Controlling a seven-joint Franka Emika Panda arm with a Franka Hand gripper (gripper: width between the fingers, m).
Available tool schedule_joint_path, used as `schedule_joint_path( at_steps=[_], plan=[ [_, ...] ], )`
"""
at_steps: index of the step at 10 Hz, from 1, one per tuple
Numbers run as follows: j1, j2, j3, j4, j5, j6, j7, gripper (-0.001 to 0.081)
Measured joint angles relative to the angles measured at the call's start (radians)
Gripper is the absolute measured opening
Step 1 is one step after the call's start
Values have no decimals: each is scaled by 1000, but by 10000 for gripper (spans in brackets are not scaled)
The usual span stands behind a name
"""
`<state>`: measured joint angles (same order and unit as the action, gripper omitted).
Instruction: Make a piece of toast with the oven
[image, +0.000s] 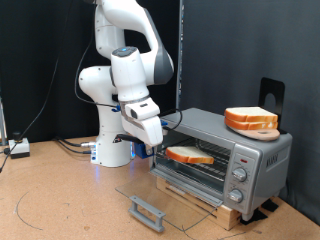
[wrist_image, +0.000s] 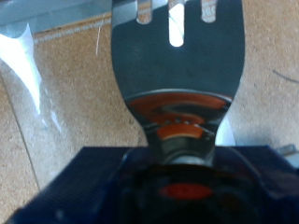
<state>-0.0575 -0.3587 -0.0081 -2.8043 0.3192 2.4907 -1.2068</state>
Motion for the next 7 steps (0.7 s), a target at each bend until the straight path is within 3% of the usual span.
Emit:
schedule_joint_path(
  at_steps=[7],
  plan=[
    [66, -12, 119, -22, 57, 27, 111, 412]
  ],
)
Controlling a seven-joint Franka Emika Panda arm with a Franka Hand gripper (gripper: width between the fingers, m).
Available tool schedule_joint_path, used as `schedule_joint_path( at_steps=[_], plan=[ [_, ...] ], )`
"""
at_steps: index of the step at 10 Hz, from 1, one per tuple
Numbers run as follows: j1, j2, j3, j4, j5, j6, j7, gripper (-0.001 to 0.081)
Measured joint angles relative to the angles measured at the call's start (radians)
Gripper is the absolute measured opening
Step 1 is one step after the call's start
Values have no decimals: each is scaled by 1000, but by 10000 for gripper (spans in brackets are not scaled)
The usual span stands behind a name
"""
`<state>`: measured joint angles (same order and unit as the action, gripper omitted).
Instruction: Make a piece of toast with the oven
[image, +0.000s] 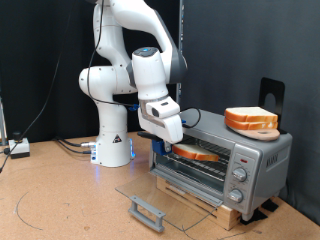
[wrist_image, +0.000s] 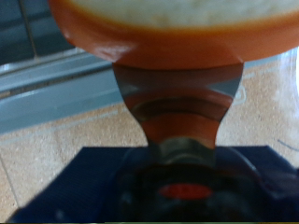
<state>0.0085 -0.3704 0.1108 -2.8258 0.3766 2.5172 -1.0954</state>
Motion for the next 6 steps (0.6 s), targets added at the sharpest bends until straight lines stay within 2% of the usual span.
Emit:
schedule_joint_path(
  at_steps=[3, 6],
  plan=[
    [16, 0, 35, -1, 28, 5, 20, 412],
    [3, 2, 43, -2, 17, 37, 26, 412]
  ],
)
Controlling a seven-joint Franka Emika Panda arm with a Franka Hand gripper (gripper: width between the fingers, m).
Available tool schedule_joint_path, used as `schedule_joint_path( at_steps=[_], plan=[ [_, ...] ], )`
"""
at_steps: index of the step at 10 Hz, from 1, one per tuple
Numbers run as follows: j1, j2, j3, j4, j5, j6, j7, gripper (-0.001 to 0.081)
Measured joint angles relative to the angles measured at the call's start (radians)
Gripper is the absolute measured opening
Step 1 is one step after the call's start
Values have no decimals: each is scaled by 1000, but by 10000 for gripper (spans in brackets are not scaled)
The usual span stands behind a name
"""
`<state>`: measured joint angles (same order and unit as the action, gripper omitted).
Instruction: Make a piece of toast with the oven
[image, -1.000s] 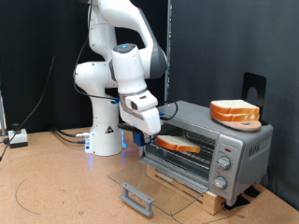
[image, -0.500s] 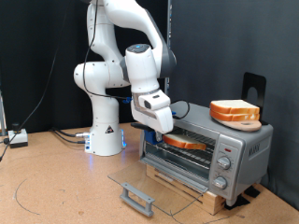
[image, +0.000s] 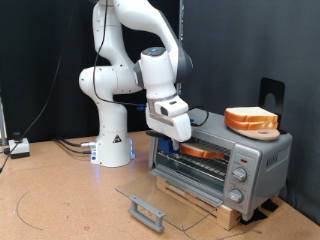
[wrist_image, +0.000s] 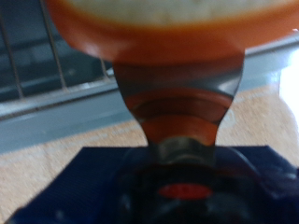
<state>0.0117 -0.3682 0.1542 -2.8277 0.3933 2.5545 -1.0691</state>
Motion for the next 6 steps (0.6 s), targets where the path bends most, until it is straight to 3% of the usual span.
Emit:
schedule_joint_path(
  at_steps=[3, 6],
  plan=[
    [-78, 6, -18, 11, -60, 21, -19, 412],
    [-147, 7, -89, 32, -97, -37, -114, 412]
  ],
)
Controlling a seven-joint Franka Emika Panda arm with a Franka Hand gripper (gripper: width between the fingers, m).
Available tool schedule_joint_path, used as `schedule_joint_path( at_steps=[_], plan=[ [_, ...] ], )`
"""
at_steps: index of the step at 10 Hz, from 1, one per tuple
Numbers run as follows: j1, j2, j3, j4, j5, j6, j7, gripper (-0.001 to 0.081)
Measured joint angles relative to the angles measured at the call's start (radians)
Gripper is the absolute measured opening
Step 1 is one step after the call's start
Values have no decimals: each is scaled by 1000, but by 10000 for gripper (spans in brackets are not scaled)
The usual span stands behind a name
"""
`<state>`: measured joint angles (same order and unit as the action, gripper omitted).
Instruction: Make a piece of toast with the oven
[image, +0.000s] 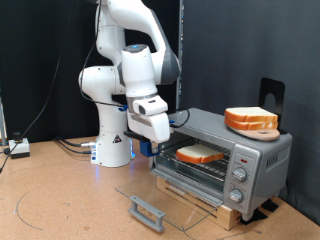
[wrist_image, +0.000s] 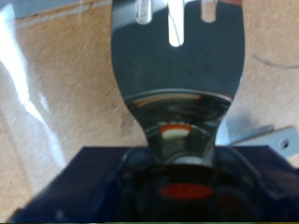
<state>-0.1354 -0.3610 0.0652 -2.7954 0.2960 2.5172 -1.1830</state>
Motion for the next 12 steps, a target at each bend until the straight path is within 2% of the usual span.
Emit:
schedule_joint_path(
  at_steps=[2, 6, 8, 10, 12],
  plan=[
    [-39, 1, -55, 17, -9, -66, -62, 412],
    [-85, 9, -159, 43, 1, -112, -156, 412],
    [-82, 8, -156, 41, 1, -136, -156, 412],
    [-52, -29, -163, 47, 117, -219, -183, 412],
    [-21, -93, -170, 56, 215, -312, -198, 412]
  ],
)
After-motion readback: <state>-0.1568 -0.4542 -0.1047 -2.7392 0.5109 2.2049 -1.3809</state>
